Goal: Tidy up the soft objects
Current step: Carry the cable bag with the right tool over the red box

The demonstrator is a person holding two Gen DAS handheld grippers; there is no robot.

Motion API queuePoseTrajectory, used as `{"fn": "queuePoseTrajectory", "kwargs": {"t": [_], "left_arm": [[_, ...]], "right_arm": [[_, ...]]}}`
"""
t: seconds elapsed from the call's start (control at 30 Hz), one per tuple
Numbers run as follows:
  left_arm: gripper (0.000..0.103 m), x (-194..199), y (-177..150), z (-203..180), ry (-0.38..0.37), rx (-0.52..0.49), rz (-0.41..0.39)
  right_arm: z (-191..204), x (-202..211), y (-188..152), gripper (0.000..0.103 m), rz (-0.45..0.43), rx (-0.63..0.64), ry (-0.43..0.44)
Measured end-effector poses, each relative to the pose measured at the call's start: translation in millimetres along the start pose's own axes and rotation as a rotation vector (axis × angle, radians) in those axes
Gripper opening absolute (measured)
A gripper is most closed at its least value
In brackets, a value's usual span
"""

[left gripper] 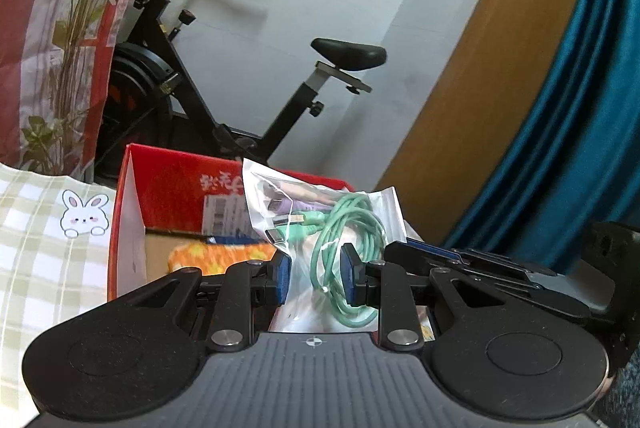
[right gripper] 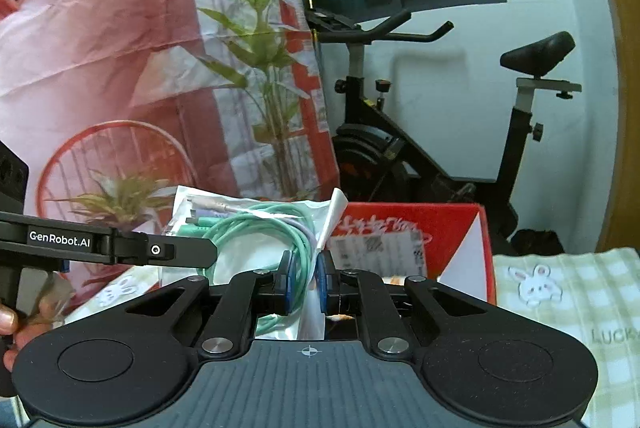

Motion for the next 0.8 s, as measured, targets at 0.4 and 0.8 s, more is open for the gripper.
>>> {"fn": "queuePoseTrajectory", "kwargs": {"t": [0.4, 0.8], "left_arm": [[0.027, -35.2, -4.7, 16.0, 0.044, 0.017, 0.096], [0.028, -52.4, -18.1, 22.2, 0.056, 0.015, 0.18]], "right_arm": [[-21.8, -51.6, -5.2, 0.011, 0.074, 0.035, -0.05], [-34.9, -69.0, -26.2, 0.011, 0.142, 0.01, -0.081]]}}
Point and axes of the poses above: each gripper's, at about its wrist camera, not at the fingertips, and x roughly against the way its jaws point, z to its left, y to its top, the point moved 5 cm from there along -x, roughly the way its jaws point, and after that the axes turned 7 degrees about -x, right-handed, at the moved point
